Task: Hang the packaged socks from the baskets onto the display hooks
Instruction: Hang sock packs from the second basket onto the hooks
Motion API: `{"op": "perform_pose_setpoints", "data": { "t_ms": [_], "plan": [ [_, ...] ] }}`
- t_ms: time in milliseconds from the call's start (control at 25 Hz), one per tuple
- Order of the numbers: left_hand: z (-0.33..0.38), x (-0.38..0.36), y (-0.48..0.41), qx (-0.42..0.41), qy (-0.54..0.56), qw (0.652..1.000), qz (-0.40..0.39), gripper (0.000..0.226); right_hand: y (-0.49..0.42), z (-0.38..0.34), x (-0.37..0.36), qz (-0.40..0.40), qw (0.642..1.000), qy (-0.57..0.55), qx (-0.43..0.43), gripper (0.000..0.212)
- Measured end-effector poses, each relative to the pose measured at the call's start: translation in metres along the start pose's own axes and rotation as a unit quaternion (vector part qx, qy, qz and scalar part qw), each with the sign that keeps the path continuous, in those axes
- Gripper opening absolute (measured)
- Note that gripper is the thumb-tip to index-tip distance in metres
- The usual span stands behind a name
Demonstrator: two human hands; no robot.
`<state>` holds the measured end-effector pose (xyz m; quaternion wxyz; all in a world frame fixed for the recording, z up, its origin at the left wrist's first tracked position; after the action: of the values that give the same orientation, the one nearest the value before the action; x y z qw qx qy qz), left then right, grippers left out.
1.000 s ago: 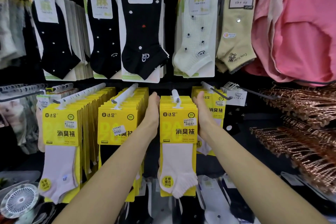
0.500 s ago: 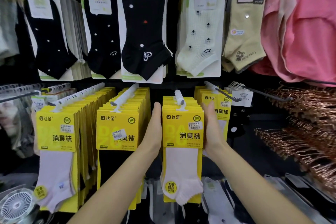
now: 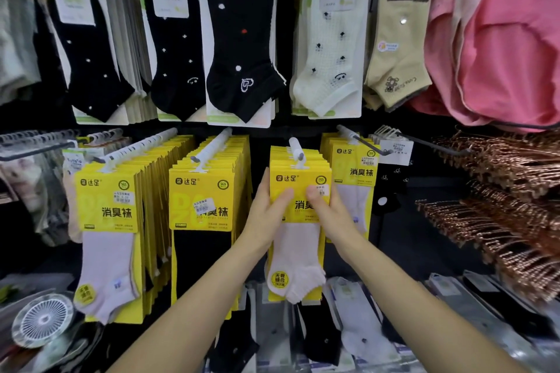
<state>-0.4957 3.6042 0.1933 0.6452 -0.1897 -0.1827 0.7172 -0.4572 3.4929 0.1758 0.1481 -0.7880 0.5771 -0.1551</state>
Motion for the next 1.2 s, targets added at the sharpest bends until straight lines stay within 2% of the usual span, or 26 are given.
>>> {"op": "perform_pose_setpoints", "data": {
  "t_ms": [240,360,480,640,760,840,960,1080,1200],
  "plan": [
    [-0.039,0.000,0.045,0.019,-0.043,0.999,0.013,0.054,0.031,0.026,-0.006,0.011,0.998,0.057,0.013,0.046],
    [-0.052,0.001,0.052,0.058,-0.024,0.998,0.024,0.061,0.041,0.035,-0.010,0.015,0.999,0.046,-0.004,0.046],
    [-0.059,0.005,0.058,0.095,-0.011,0.994,0.042,0.057,0.058,0.039,-0.012,-0.017,0.999,0.030,-0.022,0.051],
    [-0.103,0.022,0.128,0.208,-0.022,0.974,0.087,0.064,0.127,0.098,0.004,-0.056,0.986,0.082,-0.136,0.066],
    [-0.144,0.021,0.209,0.288,-0.050,0.954,0.067,0.059,0.200,0.155,0.028,-0.071,0.961,0.097,-0.248,0.064],
    [-0.169,0.012,0.264,0.339,-0.063,0.938,0.046,0.050,0.250,0.183,0.042,-0.064,0.944,0.095,-0.311,0.054],
    [-0.197,-0.021,0.338,0.382,-0.093,0.919,-0.019,0.040,0.310,0.220,0.051,-0.048,0.910,0.155,-0.380,0.026],
    [-0.223,-0.055,0.409,0.442,-0.116,0.883,-0.108,0.037,0.364,0.247,0.022,-0.146,0.871,0.159,-0.441,0.018],
    [-0.239,-0.091,0.466,0.474,-0.132,0.824,-0.280,0.048,0.402,0.255,0.015,-0.267,0.839,0.232,-0.414,0.014]
  ]
}}
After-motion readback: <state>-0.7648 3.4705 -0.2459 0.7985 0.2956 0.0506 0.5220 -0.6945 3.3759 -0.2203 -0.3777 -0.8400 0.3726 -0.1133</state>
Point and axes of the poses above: each hand's wrist, its own y-axis away from the middle knuckle, its own x-axis out of the back of the hand, z = x × y, the point moved 9 cm from there along -y, towards the middle knuckle, and after that the axes turned 2 degrees about y, right-handed, at the moved point
